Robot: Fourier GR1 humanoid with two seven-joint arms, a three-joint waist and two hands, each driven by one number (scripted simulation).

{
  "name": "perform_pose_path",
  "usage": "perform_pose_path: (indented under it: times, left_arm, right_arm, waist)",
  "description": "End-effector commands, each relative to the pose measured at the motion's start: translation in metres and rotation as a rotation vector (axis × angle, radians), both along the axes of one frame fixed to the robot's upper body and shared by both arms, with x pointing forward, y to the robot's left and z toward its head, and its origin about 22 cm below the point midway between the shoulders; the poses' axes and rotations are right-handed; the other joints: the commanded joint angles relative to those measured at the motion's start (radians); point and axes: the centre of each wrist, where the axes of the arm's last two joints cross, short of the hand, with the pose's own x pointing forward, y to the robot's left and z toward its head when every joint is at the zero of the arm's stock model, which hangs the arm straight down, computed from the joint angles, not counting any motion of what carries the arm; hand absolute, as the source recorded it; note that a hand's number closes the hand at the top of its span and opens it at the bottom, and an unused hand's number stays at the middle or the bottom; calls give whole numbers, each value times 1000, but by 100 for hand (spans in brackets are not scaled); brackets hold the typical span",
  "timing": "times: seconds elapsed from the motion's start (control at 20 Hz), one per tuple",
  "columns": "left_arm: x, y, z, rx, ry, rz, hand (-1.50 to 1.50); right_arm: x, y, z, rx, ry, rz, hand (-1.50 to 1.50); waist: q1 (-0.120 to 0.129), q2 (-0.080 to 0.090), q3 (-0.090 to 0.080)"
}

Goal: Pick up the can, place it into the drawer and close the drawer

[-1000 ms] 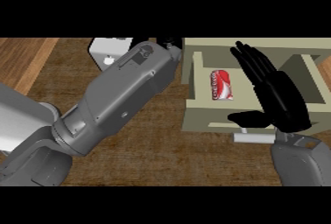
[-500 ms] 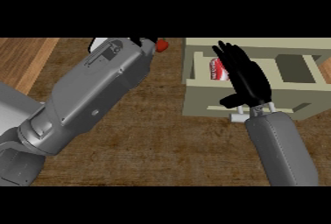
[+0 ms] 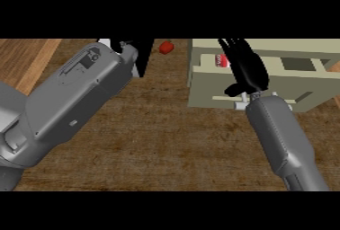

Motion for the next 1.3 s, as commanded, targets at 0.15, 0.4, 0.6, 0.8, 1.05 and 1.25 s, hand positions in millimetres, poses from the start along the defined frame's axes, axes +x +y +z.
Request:
perform_pose_path:
  times: [0.15, 0.4, 0.6, 0.8, 1.05, 1.25]
  left_arm:
    - [-5, 14, 9, 6, -11, -5, -150]
    - [-12, 22, 16, 9, -17, 1, -150]
    - [-15, 20, -8, 11, -22, 8, -150]
    - [-18, 25, 16, 1, -25, -28, -150]
    - [-16, 35, 17, 17, -26, -15, -150]
    - [-20, 36, 21, 37, -41, -33, -150]
  right_arm:
    - [12, 17, -28, 10, -29, -27, -150]
    - [32, -2, -4, 23, -87, -58, -150]
    - [38, 3, -1, 11, -126, -100, -150]
    - [52, 1, 27, 12, -166, -114, -150]
    - [57, -18, 39, 5, -199, -147, -150]
    - [63, -22, 54, -17, -187, -167, -150]
  waist:
    - [7, 17, 12]
    - [12, 16, 12]
    - [22, 27, 12]
    - [38, 29, 12]
    - [49, 39, 13]
    - [61, 42, 13]
